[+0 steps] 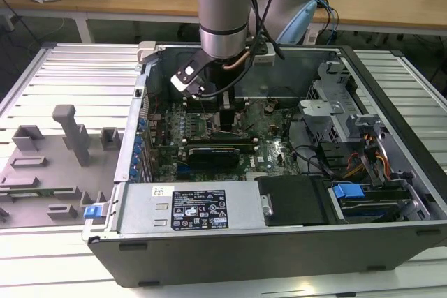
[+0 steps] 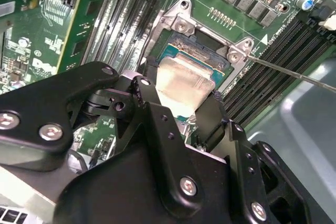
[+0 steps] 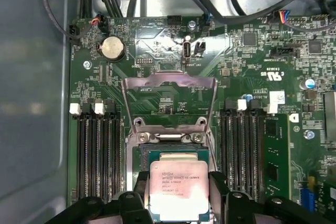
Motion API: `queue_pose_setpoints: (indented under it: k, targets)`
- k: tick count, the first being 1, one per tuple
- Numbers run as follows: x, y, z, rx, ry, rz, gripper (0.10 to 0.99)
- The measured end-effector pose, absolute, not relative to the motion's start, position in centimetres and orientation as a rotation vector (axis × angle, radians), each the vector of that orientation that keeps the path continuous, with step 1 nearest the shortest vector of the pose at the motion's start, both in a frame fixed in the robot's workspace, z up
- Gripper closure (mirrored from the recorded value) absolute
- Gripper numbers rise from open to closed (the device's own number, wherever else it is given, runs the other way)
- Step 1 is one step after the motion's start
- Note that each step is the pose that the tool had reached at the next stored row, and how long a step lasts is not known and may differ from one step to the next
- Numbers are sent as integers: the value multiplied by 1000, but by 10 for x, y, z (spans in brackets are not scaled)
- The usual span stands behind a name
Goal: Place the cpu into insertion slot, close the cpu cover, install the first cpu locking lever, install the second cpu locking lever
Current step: 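Place the cpu into insertion slot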
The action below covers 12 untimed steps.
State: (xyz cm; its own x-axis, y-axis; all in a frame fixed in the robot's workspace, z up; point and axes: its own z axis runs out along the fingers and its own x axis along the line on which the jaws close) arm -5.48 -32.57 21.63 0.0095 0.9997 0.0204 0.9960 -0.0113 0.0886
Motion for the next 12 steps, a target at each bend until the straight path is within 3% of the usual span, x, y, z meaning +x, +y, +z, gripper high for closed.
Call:
queue_pose_setpoints:
  k: [12]
  targets:
    - [-55,-321,201,2205,2166,118,545]
